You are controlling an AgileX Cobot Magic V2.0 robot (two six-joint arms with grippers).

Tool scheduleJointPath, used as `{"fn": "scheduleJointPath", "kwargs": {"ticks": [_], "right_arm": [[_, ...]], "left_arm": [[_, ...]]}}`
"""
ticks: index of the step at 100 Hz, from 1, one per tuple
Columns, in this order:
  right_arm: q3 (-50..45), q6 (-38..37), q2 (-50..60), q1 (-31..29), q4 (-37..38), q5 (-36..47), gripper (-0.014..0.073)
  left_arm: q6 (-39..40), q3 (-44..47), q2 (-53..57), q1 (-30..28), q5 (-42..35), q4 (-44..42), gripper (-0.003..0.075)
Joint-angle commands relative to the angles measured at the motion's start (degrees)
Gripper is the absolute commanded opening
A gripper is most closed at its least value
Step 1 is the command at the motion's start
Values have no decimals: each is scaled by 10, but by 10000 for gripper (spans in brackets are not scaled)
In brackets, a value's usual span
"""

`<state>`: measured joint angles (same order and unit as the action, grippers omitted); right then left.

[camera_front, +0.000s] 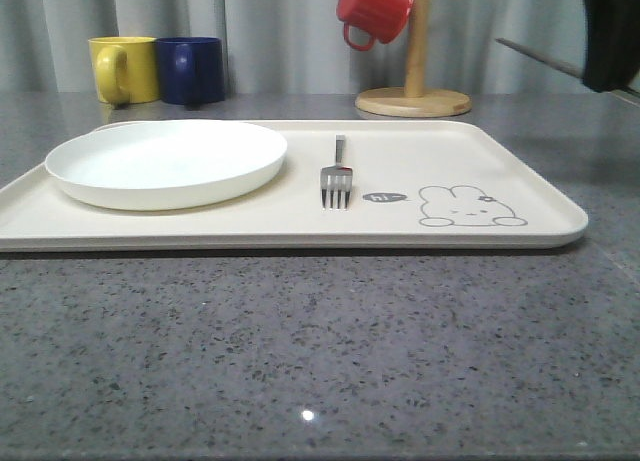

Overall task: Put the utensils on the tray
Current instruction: 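Carry the steel chopsticks with the right gripper onto the tray beside the fork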

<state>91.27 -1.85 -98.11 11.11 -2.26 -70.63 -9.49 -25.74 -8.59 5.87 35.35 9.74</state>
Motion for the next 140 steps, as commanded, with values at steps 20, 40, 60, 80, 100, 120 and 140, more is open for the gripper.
{"fn": "scheduleJointPath", "kwargs": {"ticks": [20, 40, 60, 80, 100, 120, 140], "right_arm": [[15, -123, 5, 129, -3, 43, -67], [15, -253, -38, 165, -6, 85, -67], [15, -328, -59, 166, -5, 102, -67], [15, -332, -73, 166, 7, 105, -67], [15, -332, -83, 166, 7, 101, -41], [15, -332, -79, 166, 7, 102, 276], [32, -313, -57, 166, 10, 96, 425]], "left_arm": [[4, -13, -6, 1, -42, 5, -19], [4, -13, -6, 1, -42, 5, -19], [4, -13, -6, 1, -42, 5, -19], [4, -13, -6, 1, -42, 5, -19], [4, -13, -6, 1, -42, 5, -19], [4, -13, -6, 1, -42, 5, -19], [4, -13, -6, 1, -42, 5, -19]]}}
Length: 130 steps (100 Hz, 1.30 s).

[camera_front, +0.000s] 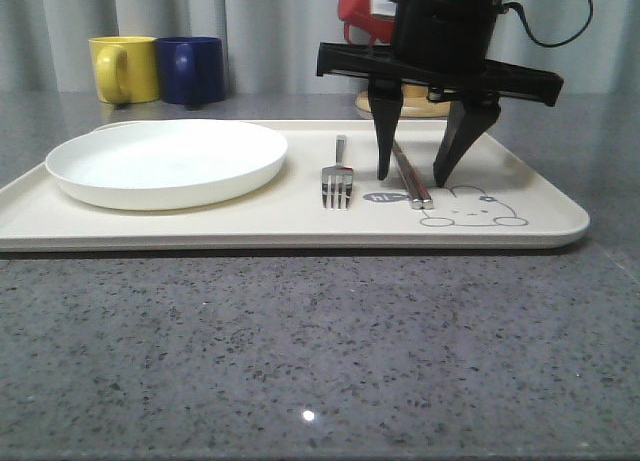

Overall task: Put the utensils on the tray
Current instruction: 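Carry the steel chopsticks with the right gripper onto the tray beside the fork, then grasp the steel spoon on the table with the right gripper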

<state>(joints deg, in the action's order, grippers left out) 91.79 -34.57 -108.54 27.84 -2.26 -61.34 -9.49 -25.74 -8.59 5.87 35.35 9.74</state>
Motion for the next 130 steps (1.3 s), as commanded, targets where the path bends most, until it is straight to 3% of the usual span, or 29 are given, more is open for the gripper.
{"fn": "scheduleJointPath", "kwargs": {"ticks": [1, 32, 50, 90, 110, 130], "right_arm": [[28, 15, 49, -1, 10, 3, 423], [51, 149, 128, -30, 95, -76, 423], [50, 245, 136, -125, 96, -139, 423], [49, 376, 107, -373, 18, -142, 423], [49, 402, 75, -426, 17, -119, 423], [49, 422, 34, -441, 1, -110, 423]], "left_arm": [[4, -13, -6, 1, -42, 5, -19], [4, -13, -6, 1, -42, 5, -19], [4, -13, -6, 1, -42, 5, -19], [4, -13, -6, 1, -42, 5, -19], [4, -13, -6, 1, -42, 5, -19], [4, -13, -6, 1, -42, 5, -19]]}}
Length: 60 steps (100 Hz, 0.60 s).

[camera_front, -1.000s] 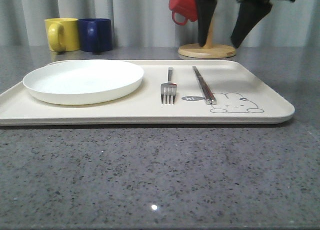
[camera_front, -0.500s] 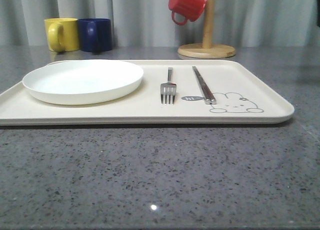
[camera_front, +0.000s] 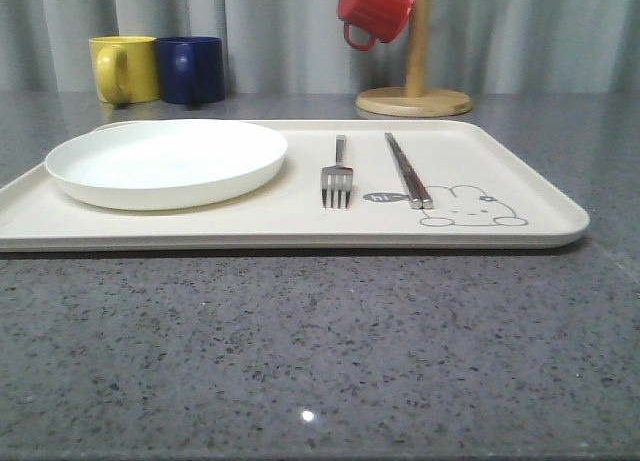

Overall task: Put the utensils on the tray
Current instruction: 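Grasp the steel spoon on the table with the right gripper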

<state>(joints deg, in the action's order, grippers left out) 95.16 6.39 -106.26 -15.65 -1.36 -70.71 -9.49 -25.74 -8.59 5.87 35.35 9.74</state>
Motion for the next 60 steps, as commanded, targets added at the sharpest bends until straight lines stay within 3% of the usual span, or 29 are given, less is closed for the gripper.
{"fn": "scheduleJointPath", "kwargs": {"ticks": [1, 33, 60], "right_arm": [[16, 13, 10, -6, -8, -14, 423], [16, 13, -15, -6, -15, 24, 391], [16, 12, -22, -6, -15, 30, 5]], "left_arm": [[4, -13, -6, 1, -42, 5, -19], [4, -13, -6, 1, -42, 5, -19], [4, -13, -6, 1, -42, 5, -19]]}}
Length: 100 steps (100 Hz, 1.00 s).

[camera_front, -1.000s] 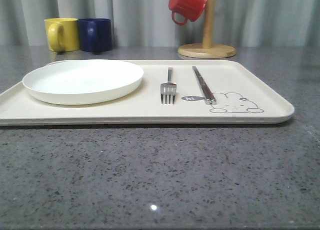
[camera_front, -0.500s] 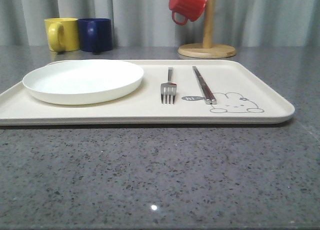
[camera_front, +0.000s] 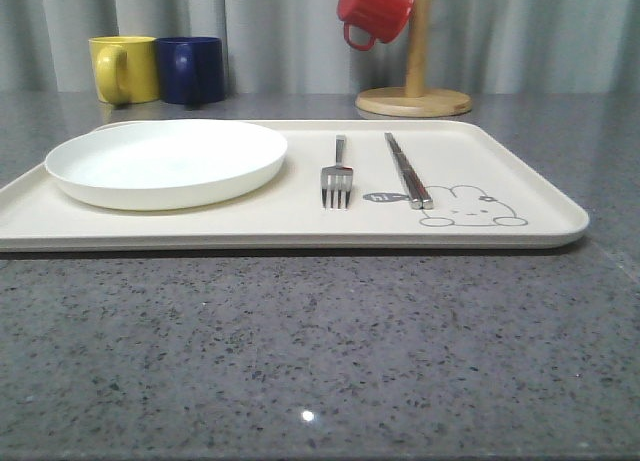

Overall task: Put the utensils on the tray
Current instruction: 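Grasp the steel spoon on the table with the right gripper, then lower the spoon onto the tray beside the chopsticks and release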

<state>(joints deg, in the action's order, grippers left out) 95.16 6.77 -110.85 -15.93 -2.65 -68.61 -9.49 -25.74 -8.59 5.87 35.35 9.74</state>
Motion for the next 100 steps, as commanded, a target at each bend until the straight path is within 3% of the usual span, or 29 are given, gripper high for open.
{"fn": "scheduleJointPath", "kwargs": {"ticks": [1, 12, 49, 76, 100], "right_arm": [[16, 8, 24, -4, -2, 9, -1], [16, 8, 22, -4, -2, 11, -62], [16, 5, 72, 14, -48, 12, -64], [16, -13, 157, 133, -64, -7, -64], [14, -145, 160, 270, -64, 1, -64]], "left_arm": [[4, -13, -6, 1, -42, 5, -19], [4, -13, -6, 1, -42, 5, -19], [4, -13, -6, 1, -42, 5, -19], [4, -13, -6, 1, -42, 5, -19], [4, -13, -6, 1, -42, 5, -19]]}}
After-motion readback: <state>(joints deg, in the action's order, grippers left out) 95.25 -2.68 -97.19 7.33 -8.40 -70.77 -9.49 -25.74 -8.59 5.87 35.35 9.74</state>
